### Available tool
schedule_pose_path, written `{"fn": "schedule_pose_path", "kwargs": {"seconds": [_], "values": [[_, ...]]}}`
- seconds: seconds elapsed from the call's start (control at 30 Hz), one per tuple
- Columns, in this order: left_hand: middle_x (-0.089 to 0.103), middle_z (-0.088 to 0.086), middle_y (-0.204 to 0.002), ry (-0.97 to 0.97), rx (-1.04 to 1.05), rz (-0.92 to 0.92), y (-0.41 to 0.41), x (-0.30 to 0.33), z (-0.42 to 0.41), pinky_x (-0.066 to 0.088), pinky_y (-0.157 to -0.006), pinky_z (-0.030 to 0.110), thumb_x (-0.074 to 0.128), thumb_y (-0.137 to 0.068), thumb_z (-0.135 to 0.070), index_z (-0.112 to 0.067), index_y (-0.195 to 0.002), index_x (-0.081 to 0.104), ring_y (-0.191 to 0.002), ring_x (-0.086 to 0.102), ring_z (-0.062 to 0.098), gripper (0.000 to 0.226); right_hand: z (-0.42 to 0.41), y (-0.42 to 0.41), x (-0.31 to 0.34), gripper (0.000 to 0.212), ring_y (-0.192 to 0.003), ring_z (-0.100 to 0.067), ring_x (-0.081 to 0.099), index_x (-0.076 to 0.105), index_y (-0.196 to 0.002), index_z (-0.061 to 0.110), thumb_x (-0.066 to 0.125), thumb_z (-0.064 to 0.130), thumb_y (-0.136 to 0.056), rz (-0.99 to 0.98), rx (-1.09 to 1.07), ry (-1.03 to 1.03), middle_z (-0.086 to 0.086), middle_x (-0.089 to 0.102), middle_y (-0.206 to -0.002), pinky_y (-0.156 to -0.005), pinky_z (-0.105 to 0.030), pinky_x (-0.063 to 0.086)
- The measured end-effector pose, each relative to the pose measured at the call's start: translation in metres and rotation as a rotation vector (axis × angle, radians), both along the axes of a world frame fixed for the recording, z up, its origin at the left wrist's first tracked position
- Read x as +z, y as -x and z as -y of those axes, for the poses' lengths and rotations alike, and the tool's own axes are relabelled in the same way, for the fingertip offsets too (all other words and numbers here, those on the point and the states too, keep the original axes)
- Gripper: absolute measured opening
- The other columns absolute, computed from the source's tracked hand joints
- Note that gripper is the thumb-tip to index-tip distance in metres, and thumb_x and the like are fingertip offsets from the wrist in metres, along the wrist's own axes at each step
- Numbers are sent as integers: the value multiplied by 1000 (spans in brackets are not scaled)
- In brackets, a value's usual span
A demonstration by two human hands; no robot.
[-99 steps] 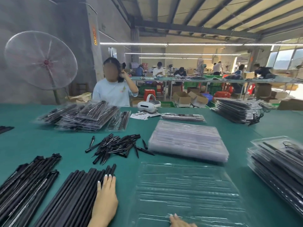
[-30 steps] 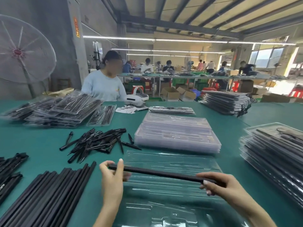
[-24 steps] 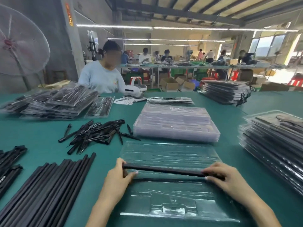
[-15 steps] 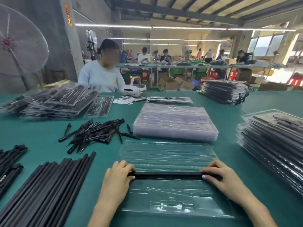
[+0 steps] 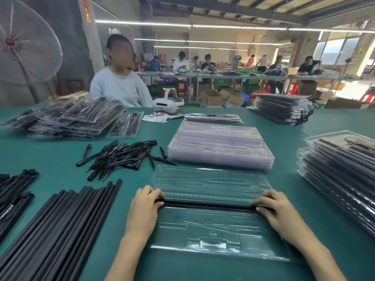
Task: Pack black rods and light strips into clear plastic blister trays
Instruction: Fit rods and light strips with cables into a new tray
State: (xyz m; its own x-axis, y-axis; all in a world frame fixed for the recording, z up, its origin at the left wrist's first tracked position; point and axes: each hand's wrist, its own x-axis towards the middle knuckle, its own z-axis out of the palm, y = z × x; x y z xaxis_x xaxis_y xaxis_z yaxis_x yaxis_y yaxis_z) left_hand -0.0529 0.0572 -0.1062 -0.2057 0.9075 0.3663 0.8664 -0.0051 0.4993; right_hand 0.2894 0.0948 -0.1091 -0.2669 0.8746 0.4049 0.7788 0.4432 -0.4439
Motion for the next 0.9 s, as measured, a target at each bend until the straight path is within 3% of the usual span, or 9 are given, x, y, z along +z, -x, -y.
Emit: {"fn": "schedule_pose_path", "kwargs": {"seconds": [0.07, 0.2, 0.37, 0.5, 0.6, 0.7, 0.8, 0.9], "values": [[47, -5, -90, -10, 18, 26, 0, 1, -2, 42, -75, 27, 64, -89, -16, -17, -97, 66, -91, 44, 13, 8, -1, 0, -1, 28, -86, -10, 52, 77, -88, 24, 71, -3, -80, 3, 9, -18, 19, 53, -89, -80, -22, 38], [46, -6, -82, -57, 51, 110, 1, 2, -2, 38, -65, 24, 68, -88, -22, -20, -85, 61, -80, 45, 12, 8, -3, 1, -1, 32, -82, -11, 57, 79, -89, 29, 71, -1, -81, 2, 36, 2, 18, 56, -87, -76, -30, 45], [48, -5, -81, -35, 54, 101, 1, 0, -3, 36, -66, 24, 68, -87, -19, -19, -76, 57, -83, 43, 12, 16, -3, 0, 1, 28, -79, -18, 58, 79, -88, 25, 71, 0, -81, -52, 53, 55, 7, 59, -83, -71, -13, 40], [51, -9, -86, -33, 173, -125, -2, 0, 0, 21, -78, 26, 62, -90, -30, -26, -82, 60, -90, 44, 14, 9, -3, -1, 2, 26, -81, -11, 58, 79, -87, 22, 70, -2, -82, -36, -11, 60, 8, 61, -82, -73, -8, 38], [54, -12, -89, 0, 247, -162, 1, 2, 1, 13, -75, 28, 58, -92, -38, -31, -86, 61, -95, 43, 12, 10, -1, -5, 6, 15, -80, -9, 59, 75, -75, 27, 76, 12, -79, -23, -116, 32, 13, 61, -78, -73, -21, 42], [50, -10, -93, 28, 259, -150, 0, 1, 2, 17, -78, 30, 57, -92, -39, -31, -86, 60, -97, 41, 13, 11, 2, -4, 10, 15, -72, -5, 57, 69, -67, 31, 80, 27, -75, 32, -182, 25, 14, 61, -72, -70, -29, 44], [43, -7, -95, 23, 258, -125, -1, -1, 2, 18, -81, 31, 59, -91, -36, -27, -84, 60, -96, 41, 14, 11, 2, -1, 9, 17, -73, -10, 55, 67, -65, 26, 81, 25, -74, 22, -196, 32, 8, 58, -69, -64, -28, 39], [41, -5, -91, 10, 179, 45, 0, -2, 1, 29, -74, 28, 57, -94, -33, -19, -82, 57, -74, 47, 15, 18, 3, 1, 9, 16, -74, -9, 53, 67, -66, 26, 80, 27, -76, 35, -212, 31, 7, 55, -68, -59, -21, 34]]}}
